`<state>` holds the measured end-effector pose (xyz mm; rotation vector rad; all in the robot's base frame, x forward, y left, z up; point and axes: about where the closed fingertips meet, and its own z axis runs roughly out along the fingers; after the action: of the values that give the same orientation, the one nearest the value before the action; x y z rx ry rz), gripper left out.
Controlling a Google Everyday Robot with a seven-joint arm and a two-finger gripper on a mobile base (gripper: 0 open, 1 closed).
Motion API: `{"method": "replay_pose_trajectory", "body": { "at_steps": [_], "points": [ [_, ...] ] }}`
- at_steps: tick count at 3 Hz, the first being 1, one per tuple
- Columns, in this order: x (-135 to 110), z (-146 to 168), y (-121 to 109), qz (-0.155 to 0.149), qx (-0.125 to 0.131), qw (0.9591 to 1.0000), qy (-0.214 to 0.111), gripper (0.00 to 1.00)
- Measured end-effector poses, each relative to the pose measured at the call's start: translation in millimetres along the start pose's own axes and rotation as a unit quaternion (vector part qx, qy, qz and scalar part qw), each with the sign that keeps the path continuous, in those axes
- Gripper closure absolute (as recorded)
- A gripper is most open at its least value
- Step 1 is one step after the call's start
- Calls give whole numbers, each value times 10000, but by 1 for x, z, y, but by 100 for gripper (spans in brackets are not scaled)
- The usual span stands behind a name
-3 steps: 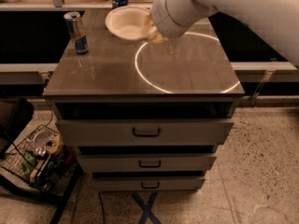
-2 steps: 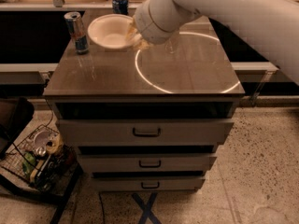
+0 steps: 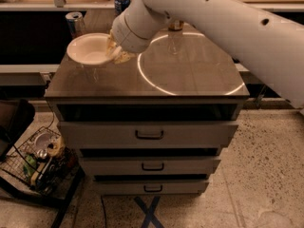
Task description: Move paper bowl near redbull can
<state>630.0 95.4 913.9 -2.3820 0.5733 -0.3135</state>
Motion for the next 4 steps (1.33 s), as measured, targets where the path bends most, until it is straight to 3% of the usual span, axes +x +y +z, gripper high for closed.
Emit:
{"method": "replay_pose_trajectory", "body": {
  "at_steps": [2,3,4],
  "points": [
    [-11,47,-2,-196,-451,9968,-637,100],
    [-12,49,-2,-201,-464,9966,-658,83],
    [-13,51,-2,-206,-474,9964,-673,59]
  ]
}}
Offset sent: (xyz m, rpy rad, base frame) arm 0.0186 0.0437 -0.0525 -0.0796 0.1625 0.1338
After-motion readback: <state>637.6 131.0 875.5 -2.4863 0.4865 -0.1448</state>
